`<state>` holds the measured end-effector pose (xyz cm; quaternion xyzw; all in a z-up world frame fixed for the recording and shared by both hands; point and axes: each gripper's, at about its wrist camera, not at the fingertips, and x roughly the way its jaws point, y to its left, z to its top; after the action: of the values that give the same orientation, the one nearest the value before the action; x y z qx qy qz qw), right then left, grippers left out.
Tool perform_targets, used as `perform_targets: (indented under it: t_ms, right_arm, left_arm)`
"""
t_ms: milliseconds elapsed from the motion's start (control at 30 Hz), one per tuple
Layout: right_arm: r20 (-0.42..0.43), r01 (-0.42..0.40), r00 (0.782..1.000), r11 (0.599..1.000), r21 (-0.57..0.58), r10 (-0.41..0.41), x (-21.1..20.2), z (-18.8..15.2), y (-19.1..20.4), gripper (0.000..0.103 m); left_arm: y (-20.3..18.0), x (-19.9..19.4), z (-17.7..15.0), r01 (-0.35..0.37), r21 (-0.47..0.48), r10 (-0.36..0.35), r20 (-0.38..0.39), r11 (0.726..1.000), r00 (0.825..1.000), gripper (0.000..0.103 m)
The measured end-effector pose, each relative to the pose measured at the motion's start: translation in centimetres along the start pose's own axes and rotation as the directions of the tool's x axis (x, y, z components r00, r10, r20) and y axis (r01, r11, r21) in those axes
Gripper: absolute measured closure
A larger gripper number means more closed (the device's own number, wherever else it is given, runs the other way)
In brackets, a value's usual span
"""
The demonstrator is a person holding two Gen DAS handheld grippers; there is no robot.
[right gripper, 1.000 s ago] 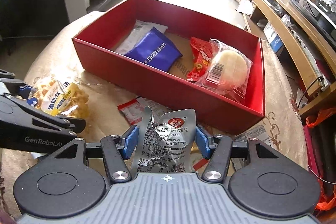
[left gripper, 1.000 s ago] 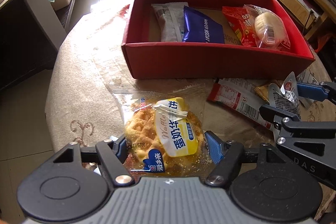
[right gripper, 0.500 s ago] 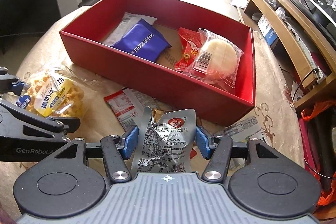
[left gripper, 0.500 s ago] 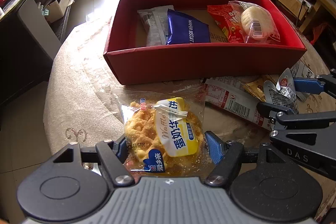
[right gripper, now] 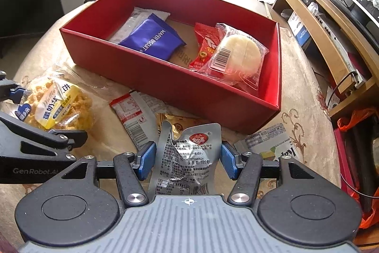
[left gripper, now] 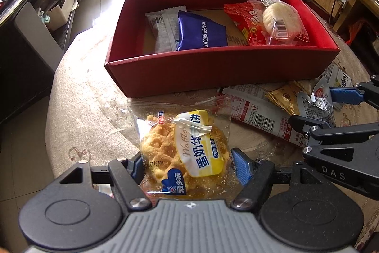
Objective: Organize snacks
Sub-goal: 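Lift both snacks and carry them over the red box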
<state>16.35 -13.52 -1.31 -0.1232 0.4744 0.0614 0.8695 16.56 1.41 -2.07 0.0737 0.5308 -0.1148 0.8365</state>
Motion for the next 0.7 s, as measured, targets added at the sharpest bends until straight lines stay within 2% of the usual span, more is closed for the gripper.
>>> perform_targets:
  t_ms: [433,700]
  right_arm:
    - [0.013,-0.001,1.0,1.0,0.031,0.001,-0.3,0.1,-1.5,0.037]
    - [0.074,-0.002,0.997,0.995,0.103,-0.006,-1.7,1.2,-3.8,0.037]
  left_arm:
    - [0.6,-1.3,1.3,0.018,-0.036,-0.017,0.043,0.999,0.999,0.036]
    - [2.0,-3.1,2.7,0.035,-0.081,-0.027,0.103,0.996,0.994,0.036]
